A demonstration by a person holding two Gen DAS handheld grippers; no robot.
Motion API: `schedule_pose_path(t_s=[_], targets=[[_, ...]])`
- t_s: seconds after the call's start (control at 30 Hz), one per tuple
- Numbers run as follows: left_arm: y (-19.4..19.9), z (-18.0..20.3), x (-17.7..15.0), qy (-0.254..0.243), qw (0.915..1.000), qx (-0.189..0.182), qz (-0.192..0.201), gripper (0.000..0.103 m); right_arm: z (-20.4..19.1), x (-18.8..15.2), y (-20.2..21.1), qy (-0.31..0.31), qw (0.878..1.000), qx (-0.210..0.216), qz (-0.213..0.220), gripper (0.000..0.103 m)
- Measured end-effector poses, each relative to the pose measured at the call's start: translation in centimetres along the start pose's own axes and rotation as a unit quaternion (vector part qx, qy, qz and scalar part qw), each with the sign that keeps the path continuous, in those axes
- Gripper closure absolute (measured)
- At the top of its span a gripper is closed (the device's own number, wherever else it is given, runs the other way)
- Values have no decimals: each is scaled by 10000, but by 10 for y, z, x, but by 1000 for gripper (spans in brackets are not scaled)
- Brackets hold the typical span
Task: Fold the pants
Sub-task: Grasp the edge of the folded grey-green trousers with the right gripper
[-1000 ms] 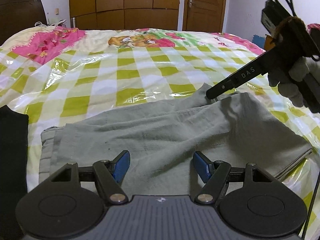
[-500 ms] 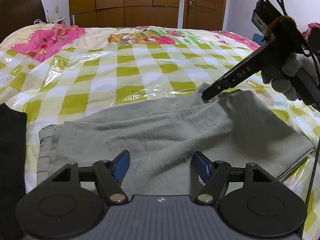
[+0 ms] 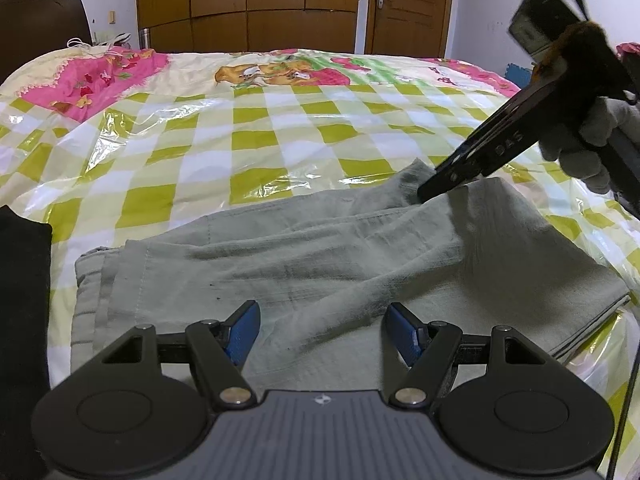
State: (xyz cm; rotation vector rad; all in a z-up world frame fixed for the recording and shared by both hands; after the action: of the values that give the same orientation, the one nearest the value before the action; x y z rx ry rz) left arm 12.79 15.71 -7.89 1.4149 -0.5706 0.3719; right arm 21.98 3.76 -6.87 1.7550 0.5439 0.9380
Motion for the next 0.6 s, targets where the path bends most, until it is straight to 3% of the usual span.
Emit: schedule_pose_path(t_s=[0.1, 0.13, 0.17, 0.33, 0.5, 0.6], targets=[[1, 1, 1, -8, 10000, 9, 8, 22, 3, 3, -11, -165, 9998, 120, -60, 79], [1, 0, 1, -8, 10000, 9, 17, 22, 5, 6, -10, -337, 9992, 217, 20, 98], [2, 0, 2, -10, 10000, 5, 29, 22, 8, 9, -7, -568, 9977, 357, 105, 100], [-5, 0, 7, -72, 9999, 86, -7, 21, 28, 27, 14, -1343, 9862, 774, 590, 101], [-16, -1, 7, -132, 9996, 204, -129, 20, 65, 27, -19, -2272, 9700, 800, 340, 100], [-11, -6, 6, -155, 9993, 303, -136, 20, 73, 24, -12, -2490, 9634, 812, 564, 97]])
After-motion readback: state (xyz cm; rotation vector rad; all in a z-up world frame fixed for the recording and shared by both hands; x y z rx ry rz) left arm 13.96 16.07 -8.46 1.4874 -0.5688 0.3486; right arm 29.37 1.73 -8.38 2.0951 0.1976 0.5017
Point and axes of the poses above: each gripper's, at about its wrist camera, not at the fingertips, and y roughly against the way its jaws point, z to its right, x to its top, the point moved 10 cm from there along -y, roughly the way its jaws point, and after that the axes turned 12 degrees about -z, right-handed, at the moved point
